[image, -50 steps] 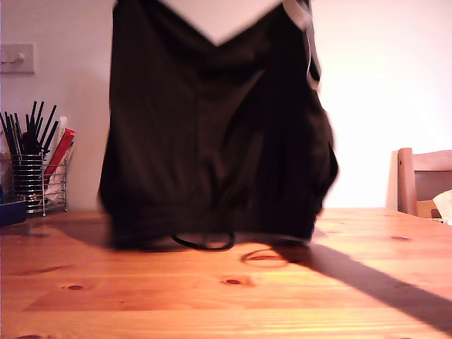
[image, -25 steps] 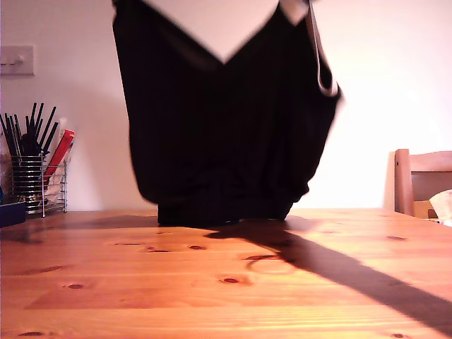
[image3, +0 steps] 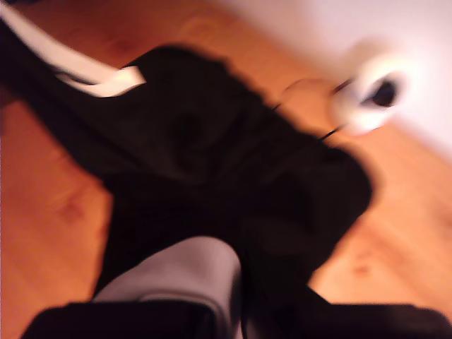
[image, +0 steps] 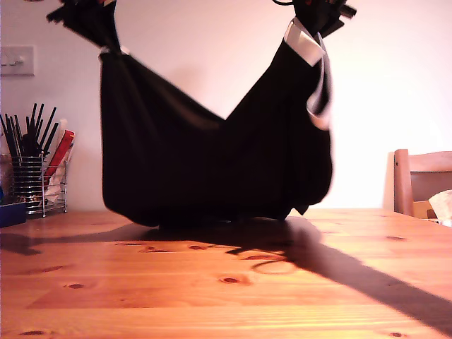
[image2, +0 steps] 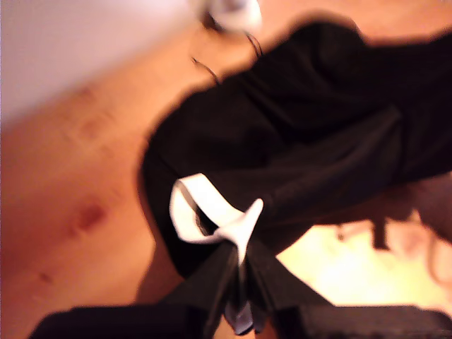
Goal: Fold the shorts in front of you. After folding it, place it to the left side.
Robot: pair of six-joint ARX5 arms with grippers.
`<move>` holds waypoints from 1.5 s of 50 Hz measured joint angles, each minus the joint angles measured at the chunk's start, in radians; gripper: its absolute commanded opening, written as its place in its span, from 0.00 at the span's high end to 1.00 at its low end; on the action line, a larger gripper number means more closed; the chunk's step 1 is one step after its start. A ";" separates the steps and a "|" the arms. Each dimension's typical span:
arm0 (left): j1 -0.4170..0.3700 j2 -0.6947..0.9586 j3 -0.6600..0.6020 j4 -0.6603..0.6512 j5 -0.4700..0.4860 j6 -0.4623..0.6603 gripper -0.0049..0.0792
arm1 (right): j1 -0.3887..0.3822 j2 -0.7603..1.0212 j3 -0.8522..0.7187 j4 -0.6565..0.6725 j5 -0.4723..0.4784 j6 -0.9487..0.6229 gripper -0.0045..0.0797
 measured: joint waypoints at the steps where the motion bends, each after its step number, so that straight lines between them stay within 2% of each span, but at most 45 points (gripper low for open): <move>1: 0.000 0.003 0.000 0.000 0.002 0.000 0.97 | 0.000 0.000 -0.006 -0.001 -0.002 0.000 0.96; 15: 0.002 0.009 -0.047 0.090 0.021 0.003 0.97 | -0.005 0.005 -0.209 0.104 -0.027 0.033 0.96; 25: 0.006 0.013 -0.049 0.166 0.101 0.003 0.97 | -0.005 0.015 -0.214 0.237 -0.024 0.108 0.96; 30: 0.012 0.013 -0.055 0.199 0.110 0.003 0.97 | -0.005 0.015 -0.214 0.281 -0.022 0.130 0.96; 42: 0.041 0.012 -0.164 0.247 0.144 0.001 0.97 | -0.005 0.015 -0.216 0.355 0.003 0.143 0.96; 47: 0.048 0.012 -0.183 0.262 0.156 0.000 0.96 | -0.006 -0.005 -0.264 0.405 0.005 0.154 0.96; 51: 0.052 0.005 -0.209 0.324 0.171 -0.002 0.96 | -0.007 -0.036 -0.341 0.460 0.003 0.159 0.96; 57: 0.051 -0.055 -0.348 0.454 0.172 -0.032 0.96 | -0.018 -0.109 -0.505 0.577 0.003 0.172 0.96; 64: 0.051 -0.169 -0.579 0.649 0.172 -0.059 0.96 | -0.040 -0.219 -0.699 0.802 0.002 0.226 0.96; 75: 0.045 -0.400 -0.960 1.043 0.140 -0.118 0.96 | -0.081 -0.400 -0.931 1.060 -0.002 0.268 0.96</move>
